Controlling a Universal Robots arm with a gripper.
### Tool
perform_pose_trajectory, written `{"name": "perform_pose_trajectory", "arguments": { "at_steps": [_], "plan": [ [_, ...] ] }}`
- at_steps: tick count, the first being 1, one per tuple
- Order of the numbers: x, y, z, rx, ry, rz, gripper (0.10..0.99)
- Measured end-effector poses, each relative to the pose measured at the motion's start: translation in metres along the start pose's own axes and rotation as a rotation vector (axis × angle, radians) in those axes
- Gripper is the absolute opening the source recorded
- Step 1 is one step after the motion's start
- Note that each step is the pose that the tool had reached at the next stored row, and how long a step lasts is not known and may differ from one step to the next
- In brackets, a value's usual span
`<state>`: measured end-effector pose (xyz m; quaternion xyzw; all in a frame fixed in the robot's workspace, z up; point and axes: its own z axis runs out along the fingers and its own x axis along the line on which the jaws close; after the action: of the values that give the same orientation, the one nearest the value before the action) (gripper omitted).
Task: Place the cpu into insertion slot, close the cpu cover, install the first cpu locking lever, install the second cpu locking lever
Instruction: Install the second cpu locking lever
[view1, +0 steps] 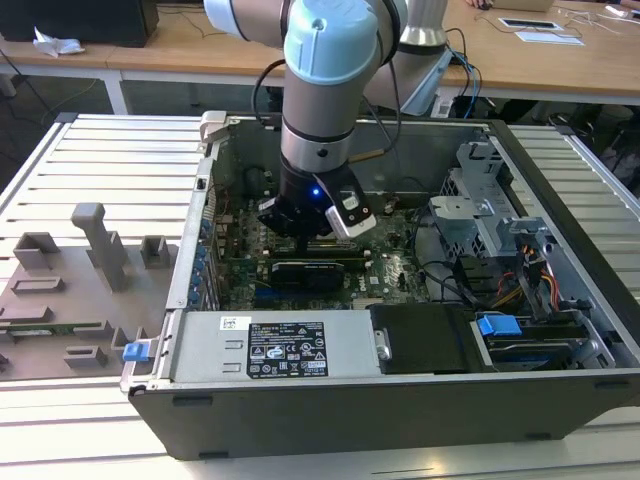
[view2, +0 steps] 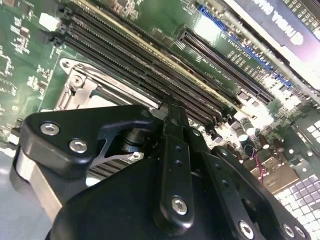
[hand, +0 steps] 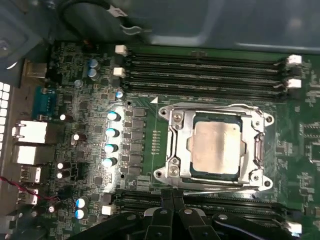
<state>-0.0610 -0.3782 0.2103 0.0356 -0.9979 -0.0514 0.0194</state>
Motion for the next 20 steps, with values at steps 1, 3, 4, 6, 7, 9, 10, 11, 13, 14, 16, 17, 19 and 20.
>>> {"name": "perform_pose_trajectory", "arguments": {
  "at_steps": [1, 3, 4, 6, 7, 9, 10, 11, 13, 14, 16, 17, 19, 20],
  "plan": [
    [0.0014, -0.0001, 0.0014, -0.004, 0.0010, -0.013, 0.110],
    [0.0052, 0.0001, 0.0035, -0.010, 0.0023, -0.029, 0.110],
    [0.0061, 0.0002, 0.0039, -0.012, 0.0024, -0.032, 0.110],
    [0.0084, 0.0014, 0.0053, -0.017, 0.0030, -0.041, 0.110],
    [0.0086, 0.0021, 0.0057, -0.019, 0.0030, -0.042, 0.110],
    [0.0089, 0.0046, 0.0070, -0.023, 0.0032, -0.047, 0.110],
    [0.0088, 0.0061, 0.0076, -0.025, 0.0029, -0.048, 0.110],
    [0.0087, 0.0077, 0.0082, -0.027, 0.0029, -0.049, 0.110],
    [0.0084, 0.0105, 0.0103, -0.030, 0.0024, -0.051, 0.110],
    [0.0083, 0.0112, 0.0114, -0.030, 0.0029, -0.052, 0.110],
    [0.0083, 0.0117, 0.0130, -0.032, 0.0035, -0.053, 0.110],
    [0.0084, 0.0118, 0.0132, -0.032, 0.0033, -0.053, 0.110],
    [0.0089, 0.0119, 0.0131, -0.033, 0.0014, -0.054, 0.110],
    [0.0093, 0.0115, 0.0127, -0.034, -0.0004, -0.054, 0.110]
  ]
}}
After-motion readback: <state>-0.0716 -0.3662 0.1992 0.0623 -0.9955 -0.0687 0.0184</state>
